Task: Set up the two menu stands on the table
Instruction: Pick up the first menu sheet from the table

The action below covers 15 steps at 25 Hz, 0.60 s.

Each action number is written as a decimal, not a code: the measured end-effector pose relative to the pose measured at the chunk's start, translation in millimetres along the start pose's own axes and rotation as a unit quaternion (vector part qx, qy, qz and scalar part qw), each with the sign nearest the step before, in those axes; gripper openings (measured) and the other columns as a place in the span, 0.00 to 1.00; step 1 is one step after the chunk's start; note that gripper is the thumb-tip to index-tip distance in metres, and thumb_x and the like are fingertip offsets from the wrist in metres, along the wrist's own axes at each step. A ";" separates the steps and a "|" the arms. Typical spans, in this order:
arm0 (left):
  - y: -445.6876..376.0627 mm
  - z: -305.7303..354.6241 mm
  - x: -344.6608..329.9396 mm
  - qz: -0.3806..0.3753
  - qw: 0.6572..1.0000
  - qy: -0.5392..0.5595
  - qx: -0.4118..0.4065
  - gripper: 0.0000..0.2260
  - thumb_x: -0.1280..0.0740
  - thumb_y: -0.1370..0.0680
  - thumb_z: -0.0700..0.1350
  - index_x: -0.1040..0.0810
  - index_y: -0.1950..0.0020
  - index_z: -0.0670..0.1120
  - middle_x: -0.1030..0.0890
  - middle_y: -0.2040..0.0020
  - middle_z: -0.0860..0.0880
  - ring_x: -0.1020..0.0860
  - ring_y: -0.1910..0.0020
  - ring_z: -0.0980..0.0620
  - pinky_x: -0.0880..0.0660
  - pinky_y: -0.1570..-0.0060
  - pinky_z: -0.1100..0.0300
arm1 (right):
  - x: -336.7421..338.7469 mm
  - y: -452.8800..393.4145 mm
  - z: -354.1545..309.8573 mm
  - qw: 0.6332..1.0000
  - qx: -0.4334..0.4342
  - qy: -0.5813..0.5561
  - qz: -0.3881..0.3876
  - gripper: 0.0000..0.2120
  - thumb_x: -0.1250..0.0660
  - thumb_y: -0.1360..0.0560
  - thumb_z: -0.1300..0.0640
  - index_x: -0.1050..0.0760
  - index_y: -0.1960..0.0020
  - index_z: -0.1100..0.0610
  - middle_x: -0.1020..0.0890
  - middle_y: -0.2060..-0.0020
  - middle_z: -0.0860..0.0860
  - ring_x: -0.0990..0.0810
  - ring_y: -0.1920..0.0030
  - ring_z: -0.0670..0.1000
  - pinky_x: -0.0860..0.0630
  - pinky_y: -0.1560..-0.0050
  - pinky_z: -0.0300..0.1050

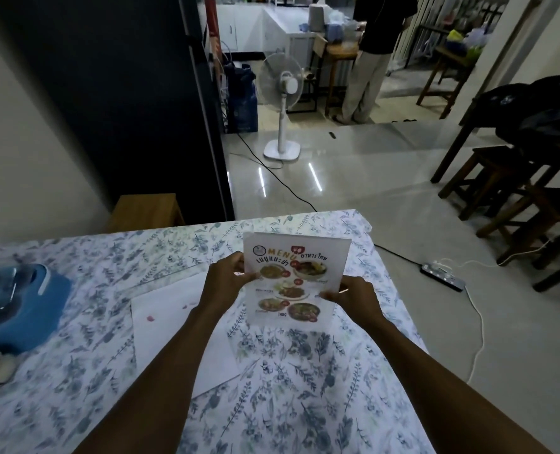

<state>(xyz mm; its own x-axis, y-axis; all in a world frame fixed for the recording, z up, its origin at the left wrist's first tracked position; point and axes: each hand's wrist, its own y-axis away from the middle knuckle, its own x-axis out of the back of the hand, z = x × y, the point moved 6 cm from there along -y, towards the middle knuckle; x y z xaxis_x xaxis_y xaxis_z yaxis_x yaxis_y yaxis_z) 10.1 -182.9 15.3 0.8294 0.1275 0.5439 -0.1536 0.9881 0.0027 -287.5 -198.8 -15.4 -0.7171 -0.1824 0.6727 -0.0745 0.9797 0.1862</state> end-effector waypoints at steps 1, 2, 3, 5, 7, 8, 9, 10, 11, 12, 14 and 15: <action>-0.1 -4.5 -2.9 -0.011 1.000 -0.005 0.003 0.15 0.22 0.30 0.45 0.18 0.46 0.48 0.15 0.54 0.55 0.18 0.55 0.60 0.23 0.59 0.65 | -2.8 1.7 0.3 1.000 -0.008 0.002 0.001 0.15 0.23 0.32 0.49 0.16 0.46 0.48 0.13 0.55 0.46 0.16 0.59 0.46 0.18 0.55 0.51; 1.8 -10.7 -7.7 -0.026 1.000 -0.012 0.004 0.15 0.22 0.30 0.45 0.18 0.44 0.47 0.15 0.53 0.54 0.17 0.55 0.59 0.22 0.58 0.64 | -6.6 3.8 1.8 1.000 -0.017 0.000 0.000 0.15 0.23 0.32 0.49 0.16 0.46 0.49 0.13 0.55 0.47 0.16 0.60 0.46 0.19 0.58 0.49; 4.8 -18.0 -12.2 -0.038 0.999 -0.016 0.006 0.16 0.23 0.30 0.44 0.18 0.43 0.47 0.14 0.52 0.53 0.17 0.55 0.58 0.20 0.57 0.62 | -11.9 6.4 4.9 1.000 -0.030 -0.004 0.000 0.16 0.23 0.32 0.49 0.17 0.45 0.49 0.13 0.54 0.47 0.17 0.61 0.47 0.20 0.61 0.46; 9.9 -29.1 -15.9 -0.042 0.999 -0.007 0.010 0.16 0.23 0.29 0.44 0.18 0.43 0.45 0.14 0.51 0.52 0.17 0.56 0.61 0.20 0.58 0.66 | -24.5 11.9 11.1 0.999 -0.049 0.003 0.007 0.16 0.24 0.32 0.49 0.18 0.45 0.49 0.13 0.52 0.48 0.18 0.60 0.48 0.22 0.63 0.43; 4.6 -35.8 -17.7 -0.042 0.999 -0.006 -0.002 0.15 0.23 0.29 0.45 0.17 0.44 0.45 0.14 0.53 0.52 0.18 0.58 0.64 0.23 0.61 0.72 | -33.0 14.9 14.1 0.998 -0.055 0.008 0.030 0.17 0.24 0.32 0.47 0.18 0.45 0.49 0.13 0.51 0.48 0.18 0.59 0.47 0.24 0.64 0.39; 1.5 -36.2 -17.3 -0.047 0.999 -0.014 -0.008 0.15 0.23 0.29 0.46 0.17 0.45 0.44 0.14 0.53 0.52 0.19 0.59 0.64 0.25 0.62 0.73 | -35.3 14.9 14.4 0.998 -0.056 0.007 0.038 0.17 0.24 0.32 0.46 0.18 0.45 0.50 0.13 0.51 0.48 0.17 0.58 0.47 0.25 0.64 0.37; -1.7 -35.5 -16.3 -0.052 0.998 -0.023 -0.013 0.15 0.23 0.29 0.47 0.17 0.45 0.44 0.14 0.53 0.52 0.19 0.60 0.65 0.26 0.63 0.74 | -36.7 14.3 14.8 0.997 -0.059 0.007 0.043 0.18 0.24 0.31 0.45 0.18 0.44 0.50 0.13 0.51 0.48 0.16 0.57 0.47 0.26 0.64 0.35; -4.5 -35.8 -16.2 -0.055 0.998 -0.029 -0.018 0.14 0.23 0.29 0.47 0.17 0.46 0.44 0.14 0.54 0.52 0.20 0.60 0.65 0.26 0.63 0.74 | -37.3 13.5 14.7 0.997 -0.060 0.007 0.044 0.18 0.24 0.31 0.46 0.18 0.44 0.50 0.13 0.51 0.48 0.15 0.55 0.48 0.26 0.63 0.35; -6.3 -37.5 -16.9 -0.057 0.998 -0.028 -0.023 0.14 0.23 0.29 0.48 0.17 0.46 0.45 0.14 0.54 0.52 0.20 0.60 0.65 0.26 0.63 0.73 | -38.4 12.9 15.1 0.997 -0.065 0.007 0.046 0.18 0.24 0.31 0.46 0.18 0.44 0.51 0.13 0.50 0.48 0.15 0.54 0.48 0.25 0.62 0.35; -6.7 -39.6 -17.8 -0.056 0.998 -0.024 -0.027 0.14 0.23 0.29 0.48 0.17 0.46 0.45 0.14 0.53 0.51 0.19 0.59 0.64 0.25 0.62 0.72 | -38.8 12.5 15.1 0.996 -0.069 0.006 0.048 0.18 0.24 0.31 0.46 0.18 0.44 0.51 0.13 0.51 0.48 0.15 0.55 0.48 0.23 0.60 0.36; -5.6 -44.5 -19.2 -0.053 0.998 -0.016 -0.030 0.13 0.24 0.29 0.49 0.17 0.47 0.45 0.13 0.53 0.51 0.18 0.58 0.62 0.21 0.60 0.65 | -41.4 13.1 15.8 0.996 -0.077 -0.001 0.054 0.18 0.24 0.32 0.45 0.18 0.45 0.51 0.13 0.52 0.47 0.16 0.56 0.46 0.19 0.58 0.41; -5.8 -47.2 -19.6 -0.053 0.998 -0.009 -0.030 0.13 0.24 0.28 0.49 0.17 0.48 0.46 0.13 0.54 0.52 0.17 0.58 0.61 0.19 0.59 0.61 | -43.4 13.8 16.1 0.995 -0.079 -0.001 0.057 0.19 0.23 0.33 0.44 0.18 0.46 0.51 0.13 0.52 0.46 0.16 0.57 0.45 0.19 0.57 0.43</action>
<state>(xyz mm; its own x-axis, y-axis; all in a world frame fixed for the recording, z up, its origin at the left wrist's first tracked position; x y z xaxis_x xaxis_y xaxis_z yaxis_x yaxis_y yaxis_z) 20.0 -187.0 -34.9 0.8294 0.0210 0.5582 -0.0327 0.9994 0.0111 -268.6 -176.0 -53.5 -0.7157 -0.0707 0.6948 0.1170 0.9687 0.2190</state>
